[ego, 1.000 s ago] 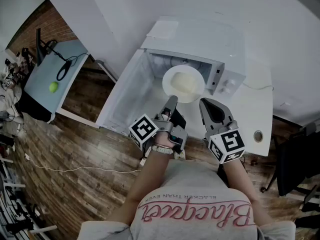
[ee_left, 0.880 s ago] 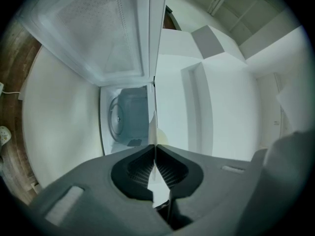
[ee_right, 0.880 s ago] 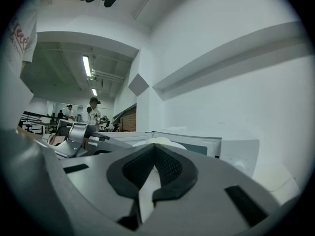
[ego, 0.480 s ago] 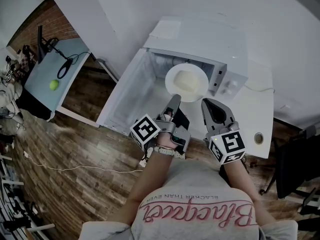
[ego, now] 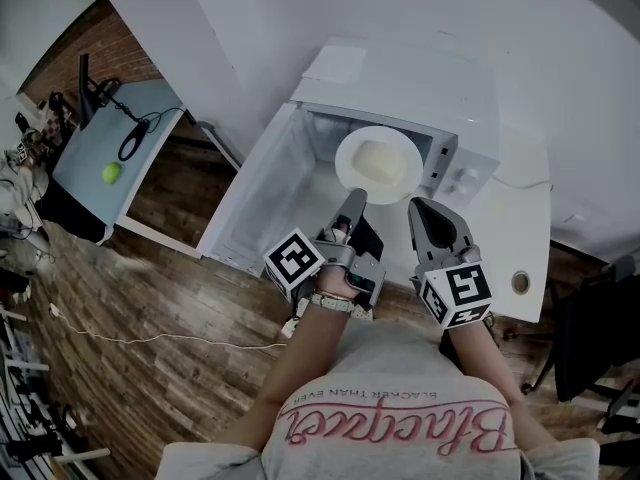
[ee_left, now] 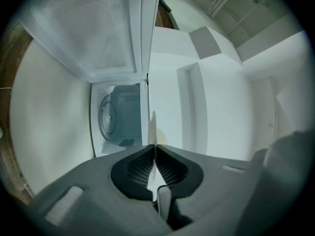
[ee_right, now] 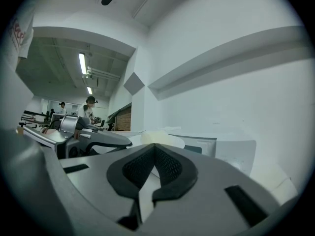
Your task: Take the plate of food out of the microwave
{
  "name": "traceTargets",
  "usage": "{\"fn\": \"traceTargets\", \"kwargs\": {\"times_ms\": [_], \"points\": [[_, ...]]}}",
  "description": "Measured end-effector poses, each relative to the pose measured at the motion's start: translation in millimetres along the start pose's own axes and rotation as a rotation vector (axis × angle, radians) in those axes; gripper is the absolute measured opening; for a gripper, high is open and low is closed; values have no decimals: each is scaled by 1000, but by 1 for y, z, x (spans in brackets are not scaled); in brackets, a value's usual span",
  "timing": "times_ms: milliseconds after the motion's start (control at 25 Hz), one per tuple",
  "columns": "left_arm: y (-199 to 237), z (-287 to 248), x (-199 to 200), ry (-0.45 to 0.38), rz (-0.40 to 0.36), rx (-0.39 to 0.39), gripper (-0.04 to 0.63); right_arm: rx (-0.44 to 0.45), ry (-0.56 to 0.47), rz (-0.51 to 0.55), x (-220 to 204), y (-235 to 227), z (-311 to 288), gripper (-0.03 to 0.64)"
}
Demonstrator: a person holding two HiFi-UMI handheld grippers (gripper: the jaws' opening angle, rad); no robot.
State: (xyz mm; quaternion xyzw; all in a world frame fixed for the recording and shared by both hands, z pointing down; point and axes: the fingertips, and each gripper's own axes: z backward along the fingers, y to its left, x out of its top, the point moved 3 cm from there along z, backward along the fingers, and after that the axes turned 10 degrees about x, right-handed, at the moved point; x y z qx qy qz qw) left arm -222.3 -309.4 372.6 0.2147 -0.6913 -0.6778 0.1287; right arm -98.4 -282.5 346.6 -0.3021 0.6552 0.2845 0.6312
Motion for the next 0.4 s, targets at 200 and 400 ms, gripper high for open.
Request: {"fn": "traceTargets", "kwargs": {"times_ms": [200, 400], "points": [[-1, -2, -3, 14, 10, 0, 14, 5, -14, -2, 1, -1, -1, 11], [-5, -2, -2, 9, 28, -14, 12, -3, -14, 3, 2, -2, -3, 11]]}}
